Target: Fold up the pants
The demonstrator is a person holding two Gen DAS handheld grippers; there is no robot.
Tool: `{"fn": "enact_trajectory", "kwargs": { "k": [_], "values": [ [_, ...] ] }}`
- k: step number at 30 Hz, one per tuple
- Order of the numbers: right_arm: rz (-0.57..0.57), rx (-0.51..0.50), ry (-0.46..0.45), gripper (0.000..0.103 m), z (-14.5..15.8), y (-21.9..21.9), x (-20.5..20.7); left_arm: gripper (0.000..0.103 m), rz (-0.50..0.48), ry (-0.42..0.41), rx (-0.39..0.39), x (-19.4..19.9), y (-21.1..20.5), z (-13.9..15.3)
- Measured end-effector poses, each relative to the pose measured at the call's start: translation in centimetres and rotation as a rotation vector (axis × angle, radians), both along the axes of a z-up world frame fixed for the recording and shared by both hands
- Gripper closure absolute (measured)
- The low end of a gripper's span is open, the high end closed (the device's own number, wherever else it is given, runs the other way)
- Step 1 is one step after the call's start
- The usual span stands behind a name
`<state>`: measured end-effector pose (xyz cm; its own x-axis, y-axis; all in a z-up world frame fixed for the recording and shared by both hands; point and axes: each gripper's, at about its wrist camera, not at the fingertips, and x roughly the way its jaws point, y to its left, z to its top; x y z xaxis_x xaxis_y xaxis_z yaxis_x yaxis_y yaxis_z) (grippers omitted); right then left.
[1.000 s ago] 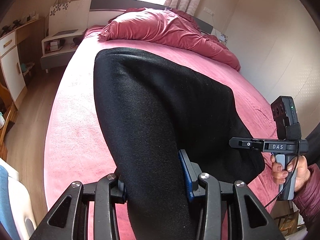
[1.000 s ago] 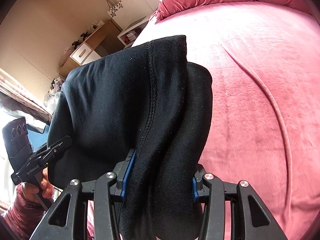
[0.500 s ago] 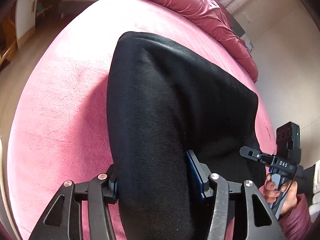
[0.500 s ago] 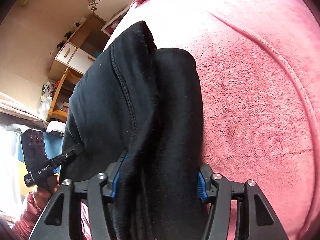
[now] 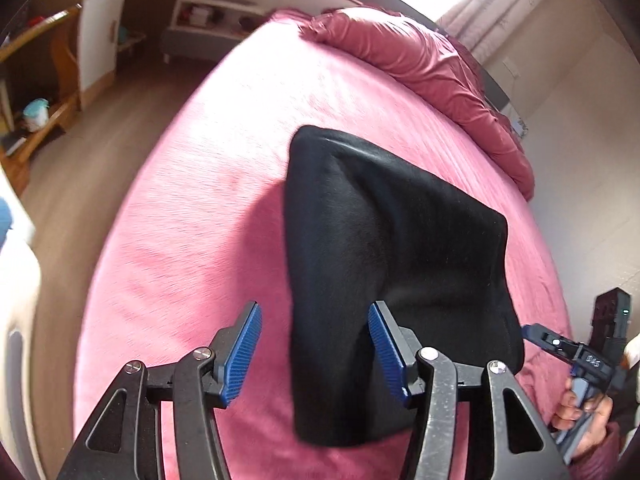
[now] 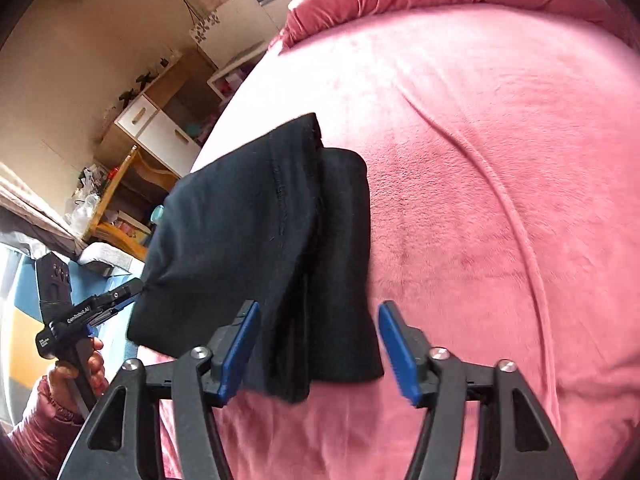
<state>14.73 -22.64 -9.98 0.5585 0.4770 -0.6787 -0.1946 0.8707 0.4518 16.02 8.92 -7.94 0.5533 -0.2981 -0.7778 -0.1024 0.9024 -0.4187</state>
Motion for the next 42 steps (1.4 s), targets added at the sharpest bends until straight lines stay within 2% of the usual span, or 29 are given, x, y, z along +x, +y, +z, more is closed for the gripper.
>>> {"fn": "enact_trajectory", "kwargs": {
  "k": [5, 6, 7, 8, 11, 14, 17, 23, 28, 30, 34, 42],
  "values": [
    [0.037, -0.033, 0.018, 0.058, -0.7, 2.2, -1.3, 0.048, 0.015, -0.015, 0.063, -2.9, -0.9, 0.2],
    [0.044, -0.050, 0.030, 0.065, -1.0, 2.7, -1.1, 0.048, 0.009, -0.005, 0.070, -3.3, -1.4, 0.0],
    [0.050, -0.072, 0.042, 0.080, -1.4, 3.2, -1.0, 0.048, 0.007, 0.007, 0.082, -3.3, -1.7, -0.3],
    [0.040, -0.113, 0.053, 0.087, -1.7, 3.7, -0.8, 0.048, 0.007, 0.017, 0.100, -3.4, -2.1, -0.5],
    [0.008, -0.172, 0.026, 0.092, -1.3, 3.8, -0.9, 0.048, 0.006, 0.018, 0.134, -3.5, -3.1, -0.5],
    [-0.010, -0.219, 0.064, 0.093, -2.4, 4.0, -0.5, 0.048, 0.005, 0.014, 0.133, -3.9, -3.6, -0.1],
    [-0.009, -0.234, 0.040, 0.091, -1.9, 4.3, -0.9, 0.047, -0.002, -0.013, 0.153, -4.9, -4.1, 0.6],
    [-0.060, -0.244, -0.023, 0.079, 0.0, 4.1, -3.9, 0.046, -0.009, -0.068, 0.204, -7.6, -4.9, 2.0],
    [-0.091, -0.259, -0.081, 0.059, 1.3, 4.5, -6.4, 0.046, 0.002, -0.120, 0.242, -10.0, -5.6, 3.1],
    [-0.089, -0.267, -0.097, 0.058, 1.7, 5.0, -7.4, 0.046, 0.009, -0.135, 0.248, -10.9, -5.6, 3.5],
    [-0.086, -0.281, -0.115, 0.049, 1.8, 6.2, -9.1, 0.046, 0.020, -0.160, 0.265, -12.6, -6.1, 4.2],
    [-0.093, -0.311, -0.150, 0.044, 2.0, 8.6, -11.7, 0.046, 0.048, -0.202, 0.301, -14.9, -6.7, 5.3]
  ]
}}
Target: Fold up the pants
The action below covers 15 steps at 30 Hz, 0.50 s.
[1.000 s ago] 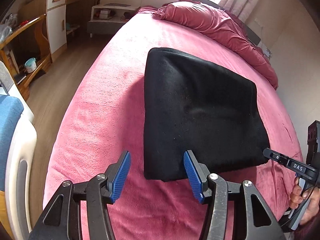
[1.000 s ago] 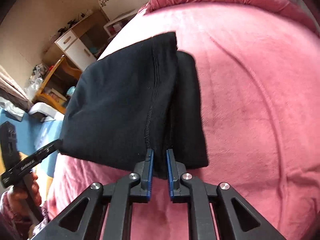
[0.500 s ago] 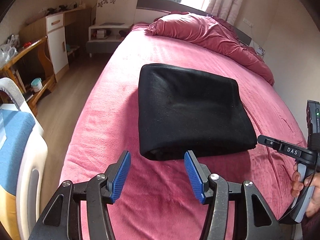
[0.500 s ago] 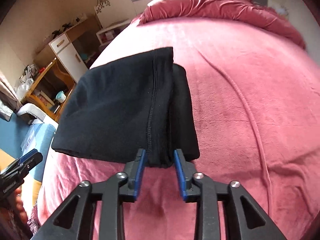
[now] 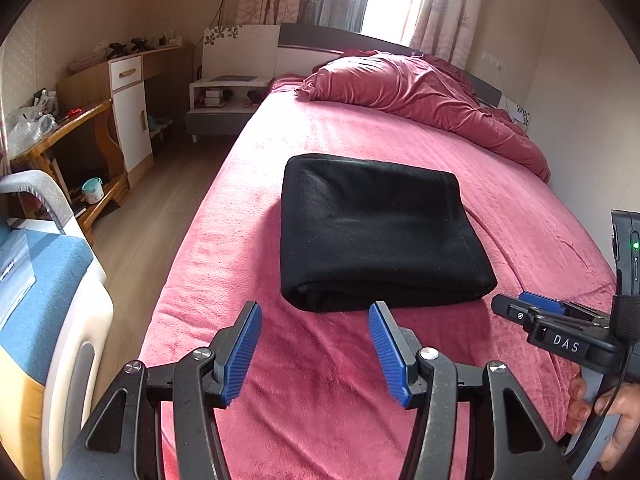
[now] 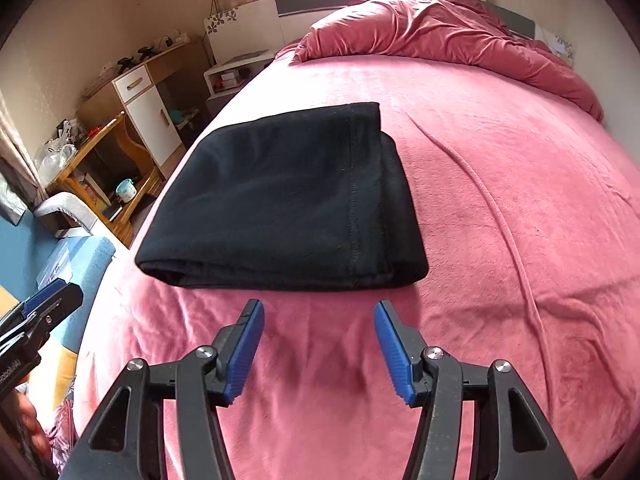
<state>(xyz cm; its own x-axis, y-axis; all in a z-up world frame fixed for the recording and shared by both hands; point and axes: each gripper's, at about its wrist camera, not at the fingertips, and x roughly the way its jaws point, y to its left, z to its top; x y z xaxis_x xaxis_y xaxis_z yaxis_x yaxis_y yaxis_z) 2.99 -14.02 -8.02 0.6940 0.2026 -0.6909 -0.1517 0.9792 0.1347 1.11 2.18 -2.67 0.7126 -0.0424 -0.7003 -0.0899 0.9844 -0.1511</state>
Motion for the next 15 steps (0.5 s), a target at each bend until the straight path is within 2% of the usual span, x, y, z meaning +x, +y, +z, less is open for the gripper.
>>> {"fn": "enact_trajectory", "kwargs": {
  "k": [7, 13, 15],
  "values": [
    [-0.046, -0.025, -0.073, 0.034, 1.0, 0.5, -2.2, 0.046, -0.019, -0.015, -0.005, -1.3, -0.7, 0.2],
    [-0.048, -0.064, -0.084, 0.030, 0.7, 1.2, -2.8, 0.045, -0.034, -0.015, 0.013, -1.7, -1.2, 0.1],
    [-0.055, -0.065, -0.081, 0.030, 0.5, 1.3, -2.9, 0.038, -0.039, -0.018, 0.013, -1.9, -1.3, 0.2]
  ]
}}
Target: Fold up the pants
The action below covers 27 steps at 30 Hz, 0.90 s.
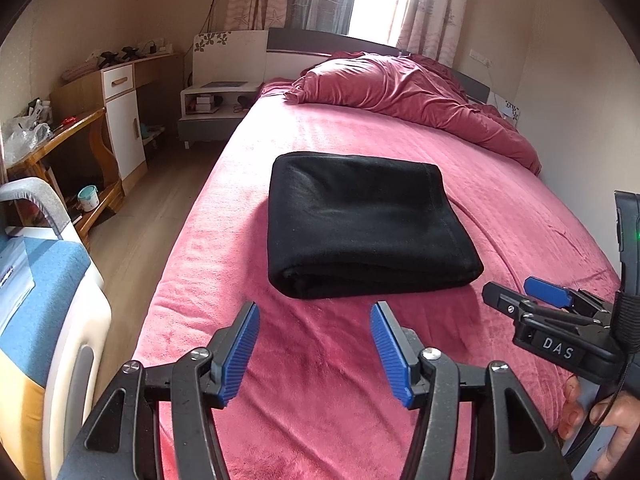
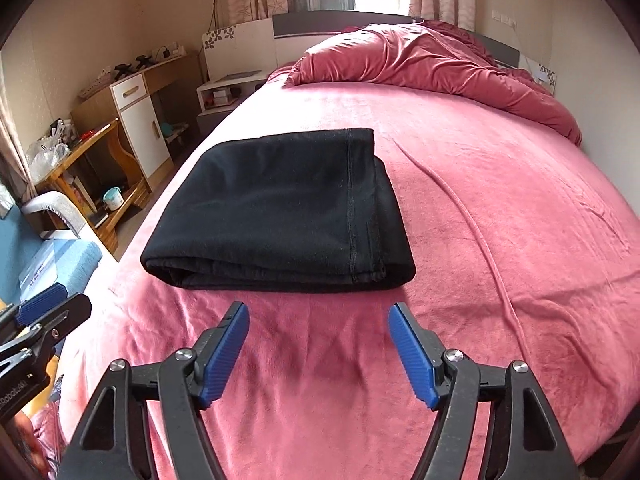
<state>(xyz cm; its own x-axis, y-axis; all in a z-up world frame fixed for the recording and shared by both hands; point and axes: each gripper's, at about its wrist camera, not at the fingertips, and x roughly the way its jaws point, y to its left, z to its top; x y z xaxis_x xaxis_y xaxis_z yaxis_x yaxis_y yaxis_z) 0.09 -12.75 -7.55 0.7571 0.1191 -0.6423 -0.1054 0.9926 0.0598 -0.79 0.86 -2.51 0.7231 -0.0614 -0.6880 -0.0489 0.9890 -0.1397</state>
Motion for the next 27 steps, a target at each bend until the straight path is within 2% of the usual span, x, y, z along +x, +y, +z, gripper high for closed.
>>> {"fn": "enact_trajectory", "kwargs": {
  "k": [3, 6, 17, 27],
  "values": [
    [-0.004, 0.000, 0.007, 0.030, -0.34, 0.19, -0.10, 0.029, 0.001, -0.012, 0.012, -0.18, -0.13, 0.19],
    [-0.004, -0.016, 0.004, 0.029, -0.57, 0.54, -0.26, 0.026, 0.007, -0.009, 0.042, -0.13, -0.50, 0.22],
    [-0.023, -0.008, 0.008, 0.029, -0.86, 0.07, -0.35, 0.025, 0.037, -0.007, 0.087, -0.25, -0.91, 0.02],
    [-0.024, -0.008, 0.009, 0.028, -1.04, 0.00, -0.45, 0.025, 0.035, -0.001, 0.083, -0.37, -0.99, -0.28]
  ]
}}
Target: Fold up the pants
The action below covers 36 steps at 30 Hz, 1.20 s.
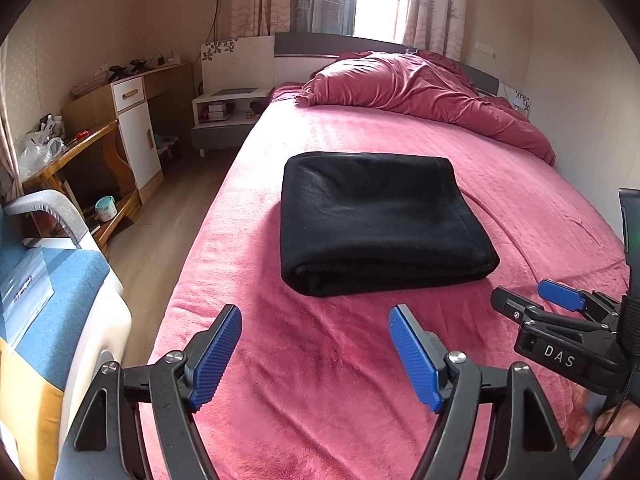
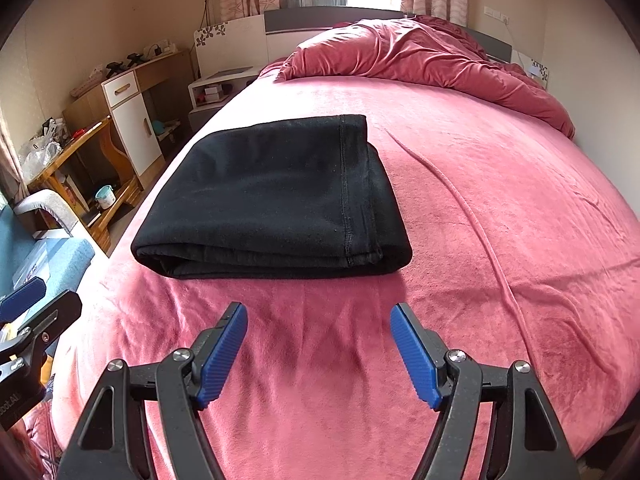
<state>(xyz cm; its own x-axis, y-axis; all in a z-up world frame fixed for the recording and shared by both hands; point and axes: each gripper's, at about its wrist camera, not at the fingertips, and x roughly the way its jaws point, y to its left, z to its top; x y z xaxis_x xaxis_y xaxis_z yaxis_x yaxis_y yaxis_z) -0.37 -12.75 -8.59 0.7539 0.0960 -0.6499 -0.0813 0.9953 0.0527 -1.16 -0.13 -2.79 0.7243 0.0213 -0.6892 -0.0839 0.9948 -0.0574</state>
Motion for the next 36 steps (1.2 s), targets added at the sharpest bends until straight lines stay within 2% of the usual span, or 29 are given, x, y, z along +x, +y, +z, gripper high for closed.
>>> {"fn": "enact_trajectory", "kwargs": {
  "k": [36],
  "values": [
    [0.008, -0.010, 0.010, 0.025, -0.31, 0.57, -0.17, 0.025, 0.028, -0.010, 0.011, -0.39, 0.41, 0.36]
  ]
}}
